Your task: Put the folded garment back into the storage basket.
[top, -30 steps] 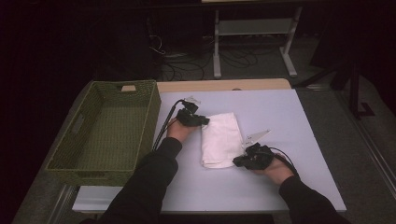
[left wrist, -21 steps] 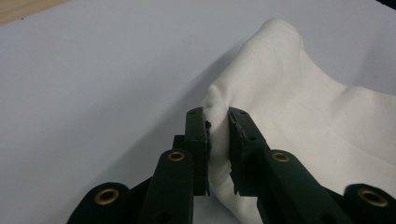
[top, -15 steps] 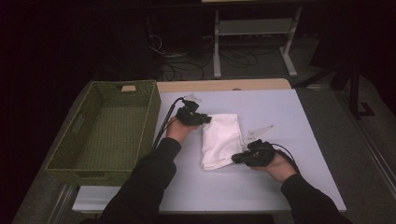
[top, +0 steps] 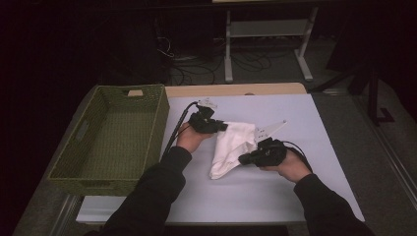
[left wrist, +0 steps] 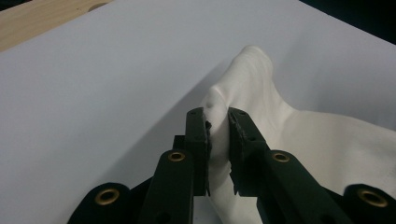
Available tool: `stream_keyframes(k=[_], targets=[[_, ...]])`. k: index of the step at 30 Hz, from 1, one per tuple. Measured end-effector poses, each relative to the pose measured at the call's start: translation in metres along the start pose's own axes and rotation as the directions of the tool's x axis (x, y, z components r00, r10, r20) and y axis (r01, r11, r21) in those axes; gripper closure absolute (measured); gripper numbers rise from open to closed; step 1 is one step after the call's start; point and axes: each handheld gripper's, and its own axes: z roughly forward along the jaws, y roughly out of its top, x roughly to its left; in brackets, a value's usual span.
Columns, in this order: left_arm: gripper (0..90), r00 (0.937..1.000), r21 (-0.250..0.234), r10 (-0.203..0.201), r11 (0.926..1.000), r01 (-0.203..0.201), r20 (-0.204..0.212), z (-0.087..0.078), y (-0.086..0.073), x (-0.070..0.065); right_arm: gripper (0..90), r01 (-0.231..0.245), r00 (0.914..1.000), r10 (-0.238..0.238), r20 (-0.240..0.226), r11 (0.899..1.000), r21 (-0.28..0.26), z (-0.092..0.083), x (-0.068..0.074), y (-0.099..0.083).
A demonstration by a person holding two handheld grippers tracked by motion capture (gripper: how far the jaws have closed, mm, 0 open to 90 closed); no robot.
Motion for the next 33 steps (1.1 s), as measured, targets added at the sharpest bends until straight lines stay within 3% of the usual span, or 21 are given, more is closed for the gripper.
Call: stream_keyframes(k=[9,20,33], targets=[[79.0,0.9998,0.016,0.018,0.9997,-0.018,-0.004,-0.01,0.012,-0.014,84.8,0.033,0.9993,-0.034,-0.016,0.999,-0.023,-0.006,-0.002,0.016],[79.0,1.0,-0.002,0.004,1.0,-0.004,0.008,-0.036,0.031,-0.024,84.8,0.071,0.9962,-0.074,-0.046,0.995,-0.07,-0.016,-0.001,0.036],[79.0,0.9998,-0.014,0.021,0.9997,-0.021,0.005,-0.069,0.054,-0.036,84.7,0.1,0.9925,-0.109,-0.055,0.985,-0.137,-0.033,0.0,0.062]])
